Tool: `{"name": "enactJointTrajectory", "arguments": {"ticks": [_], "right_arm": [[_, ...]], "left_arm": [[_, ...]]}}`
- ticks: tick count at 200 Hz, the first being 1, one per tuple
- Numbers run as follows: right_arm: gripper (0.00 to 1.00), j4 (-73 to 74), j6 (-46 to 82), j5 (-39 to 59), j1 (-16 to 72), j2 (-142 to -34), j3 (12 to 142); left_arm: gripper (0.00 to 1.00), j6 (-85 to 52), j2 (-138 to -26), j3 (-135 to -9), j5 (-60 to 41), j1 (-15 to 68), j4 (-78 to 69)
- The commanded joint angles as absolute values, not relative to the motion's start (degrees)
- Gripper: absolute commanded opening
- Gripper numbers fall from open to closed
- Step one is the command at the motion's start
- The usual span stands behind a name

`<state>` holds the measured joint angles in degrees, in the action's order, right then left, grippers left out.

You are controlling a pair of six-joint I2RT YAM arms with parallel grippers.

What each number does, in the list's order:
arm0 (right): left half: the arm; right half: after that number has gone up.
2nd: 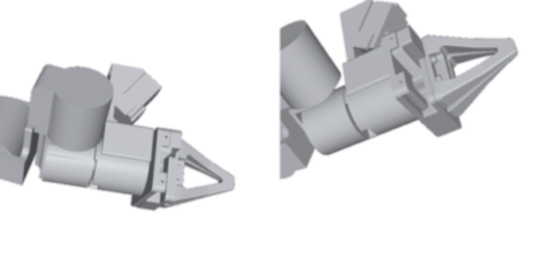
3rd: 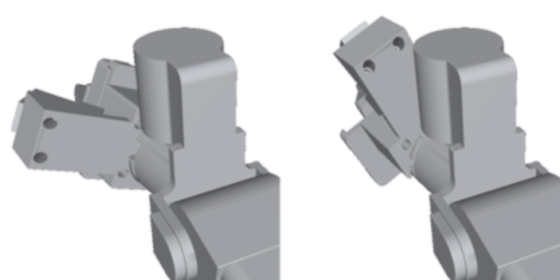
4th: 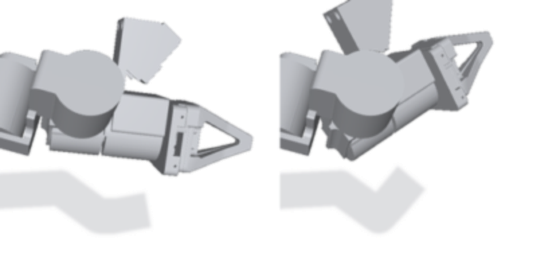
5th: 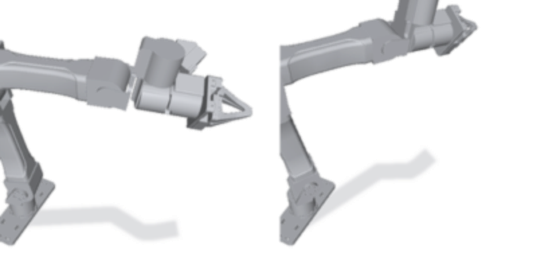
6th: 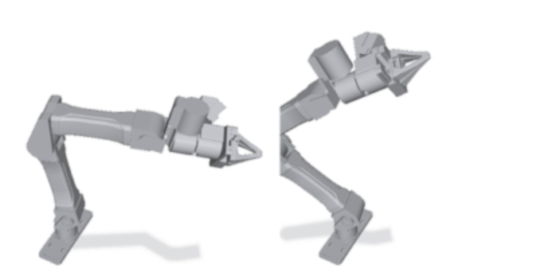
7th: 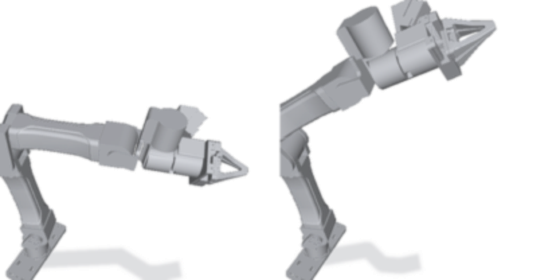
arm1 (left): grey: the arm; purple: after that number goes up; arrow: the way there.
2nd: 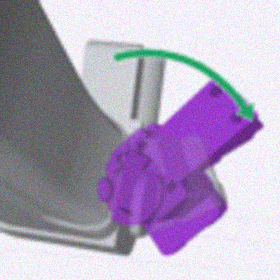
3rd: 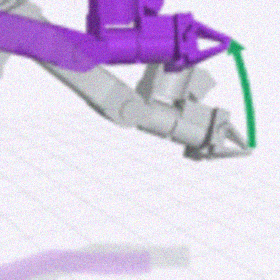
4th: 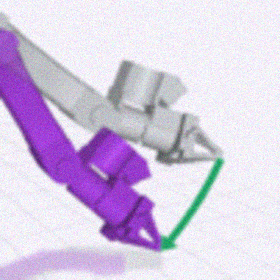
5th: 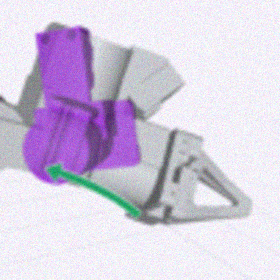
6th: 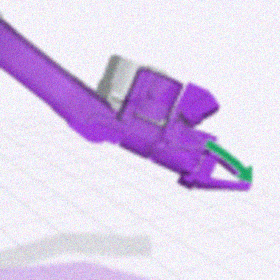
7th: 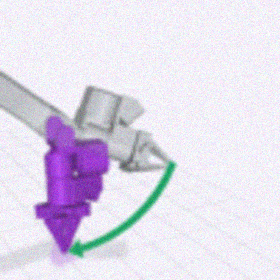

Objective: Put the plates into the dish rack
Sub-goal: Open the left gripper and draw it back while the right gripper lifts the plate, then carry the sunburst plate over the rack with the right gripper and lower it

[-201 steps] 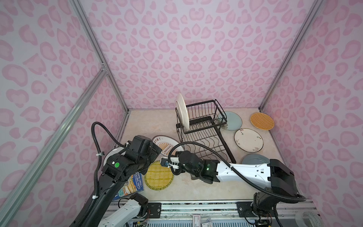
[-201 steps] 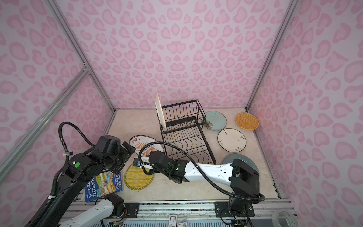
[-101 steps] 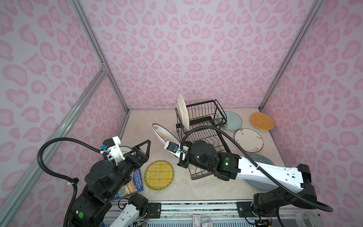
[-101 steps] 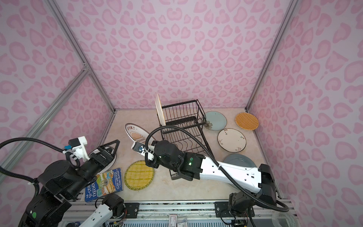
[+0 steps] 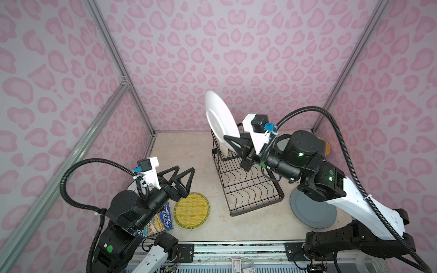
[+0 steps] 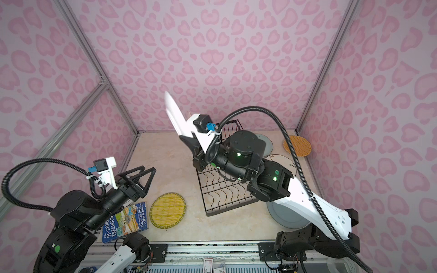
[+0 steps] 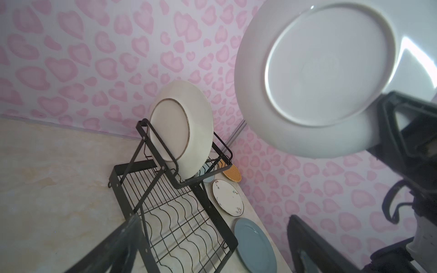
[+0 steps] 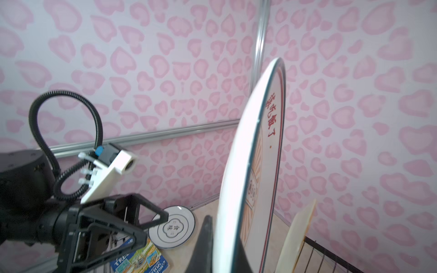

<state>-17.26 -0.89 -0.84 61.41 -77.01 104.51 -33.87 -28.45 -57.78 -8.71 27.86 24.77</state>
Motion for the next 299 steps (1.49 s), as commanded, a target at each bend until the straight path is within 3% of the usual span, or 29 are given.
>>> {"name": "enactJointTrajectory", "arguments": {"ticks": [1,49,79,184,299], "right_arm": [[0.00,-17.40,7.39,5.65,53.42,-76.47,106.02],[0.00,-14.56,18.98,18.37,34.44,-77.33,99.82],[0.00,-8.05,23.89,25.11,28.33,-79.57,94.46],[0.00,-0.09,25.45,33.35,27.36,-88.65,89.60],[0.00,-9.10,20.96,29.35,33.80,-93.66,95.06]], "left_arm": [[0.97,-32.52,-30.13,-55.62,-15.30,27.86,15.60],[0.97,-31.72,-32.39,-50.41,-12.46,27.86,11.53],[0.97,-33.58,-34.53,-47.98,-10.06,27.84,8.70],[0.98,-39.70,-38.52,-43.87,-5.55,27.86,3.70],[0.98,-40.83,-35.30,-41.04,-5.47,27.86,2.48]]}}
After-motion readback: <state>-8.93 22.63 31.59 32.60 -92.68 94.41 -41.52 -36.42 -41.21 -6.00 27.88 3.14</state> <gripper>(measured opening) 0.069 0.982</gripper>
